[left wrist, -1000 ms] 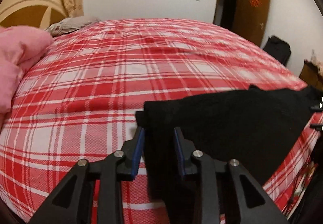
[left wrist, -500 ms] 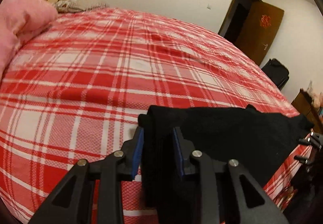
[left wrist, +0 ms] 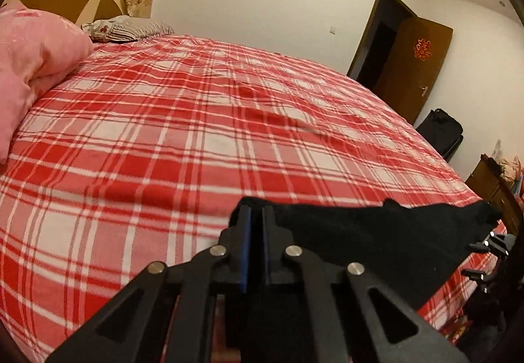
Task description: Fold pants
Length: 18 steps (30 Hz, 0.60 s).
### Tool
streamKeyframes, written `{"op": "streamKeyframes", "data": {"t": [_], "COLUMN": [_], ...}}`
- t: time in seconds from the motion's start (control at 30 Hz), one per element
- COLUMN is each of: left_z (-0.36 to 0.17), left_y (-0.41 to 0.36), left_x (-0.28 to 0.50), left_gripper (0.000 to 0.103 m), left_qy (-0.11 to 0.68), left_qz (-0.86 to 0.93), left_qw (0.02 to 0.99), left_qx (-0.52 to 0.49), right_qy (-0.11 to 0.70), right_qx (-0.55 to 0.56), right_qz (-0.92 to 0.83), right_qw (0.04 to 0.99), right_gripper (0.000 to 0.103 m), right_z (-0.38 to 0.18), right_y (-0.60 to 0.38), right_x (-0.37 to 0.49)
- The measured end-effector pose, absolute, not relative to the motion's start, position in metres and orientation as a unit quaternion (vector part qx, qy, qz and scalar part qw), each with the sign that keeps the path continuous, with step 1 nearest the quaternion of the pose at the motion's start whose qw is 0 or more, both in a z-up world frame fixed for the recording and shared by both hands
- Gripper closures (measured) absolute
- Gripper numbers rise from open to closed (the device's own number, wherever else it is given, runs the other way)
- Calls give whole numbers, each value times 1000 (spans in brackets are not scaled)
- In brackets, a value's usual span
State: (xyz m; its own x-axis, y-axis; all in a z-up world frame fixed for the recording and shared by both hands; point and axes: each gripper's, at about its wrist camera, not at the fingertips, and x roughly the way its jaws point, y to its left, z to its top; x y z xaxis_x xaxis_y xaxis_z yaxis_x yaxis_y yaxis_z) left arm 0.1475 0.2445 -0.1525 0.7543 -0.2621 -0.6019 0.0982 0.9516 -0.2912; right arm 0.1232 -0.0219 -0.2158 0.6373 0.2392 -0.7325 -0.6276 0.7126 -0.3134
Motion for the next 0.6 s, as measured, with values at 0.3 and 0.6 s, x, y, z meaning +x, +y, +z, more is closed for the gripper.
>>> {"op": "streamKeyframes", "data": {"t": [0.3,0.6], "left_z": [-180,-173], "left_y": [253,259], "left_x": [158,137], "left_gripper": [97,97], "left_qy": [361,339], "left_qz": [-82,-67], "left_qw": [922,934], "left_qx": [-117,-90], "right_qy": [353,393], "right_qx": [-273,-229], "right_qz": [248,274], "right_qw": [860,847], "right_gripper": [57,57], "right_z": [-217,-211], "right_y": [-18,-13], "right_x": [131,165]}}
